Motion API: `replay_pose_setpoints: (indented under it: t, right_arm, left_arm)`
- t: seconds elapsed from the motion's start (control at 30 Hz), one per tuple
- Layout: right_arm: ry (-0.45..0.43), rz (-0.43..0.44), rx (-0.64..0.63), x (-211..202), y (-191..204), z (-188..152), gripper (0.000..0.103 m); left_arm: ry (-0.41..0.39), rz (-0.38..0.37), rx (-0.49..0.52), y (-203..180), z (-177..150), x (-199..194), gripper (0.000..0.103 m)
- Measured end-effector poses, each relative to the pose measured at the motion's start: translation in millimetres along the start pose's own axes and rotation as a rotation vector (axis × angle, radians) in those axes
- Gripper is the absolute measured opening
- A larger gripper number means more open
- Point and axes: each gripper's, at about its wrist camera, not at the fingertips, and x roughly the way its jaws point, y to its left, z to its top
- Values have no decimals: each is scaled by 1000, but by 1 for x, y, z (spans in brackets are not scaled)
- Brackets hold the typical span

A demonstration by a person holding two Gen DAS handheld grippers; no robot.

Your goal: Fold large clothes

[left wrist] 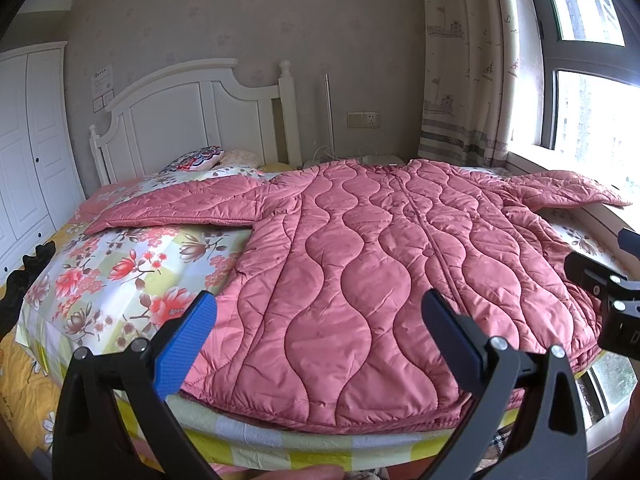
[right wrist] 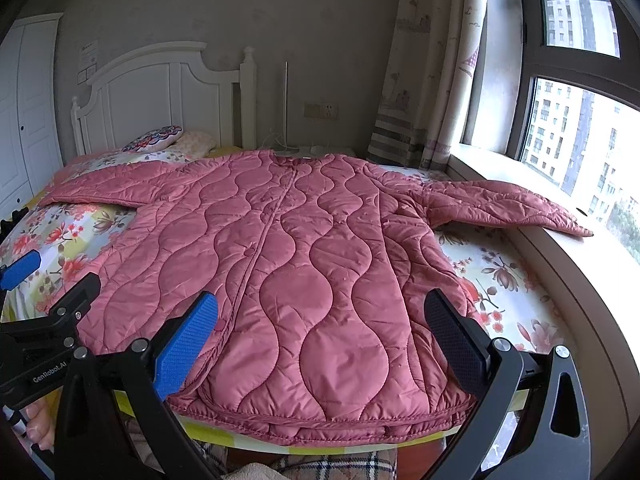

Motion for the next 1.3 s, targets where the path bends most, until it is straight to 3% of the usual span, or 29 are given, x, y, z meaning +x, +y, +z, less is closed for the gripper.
replay_pose_setpoints:
  t: [0.47, 0.8, 1.17, 1.3]
  right_arm:
    - [24, 7, 11, 6, 0, -2, 99]
    - [81, 2, 65, 34, -23, -8, 99]
    - [184, -71, 268, 100, -128, 13, 99]
    - [230, -114, 429, 142, -191, 32, 99]
  left_arm:
    - [7, 1, -1, 7, -7, -2, 101]
    - [60, 11, 3, 11, -14, 16, 101]
    - [137, 70, 73, 6, 10, 83, 101]
    - [309, -27, 93, -3, 37, 145, 101]
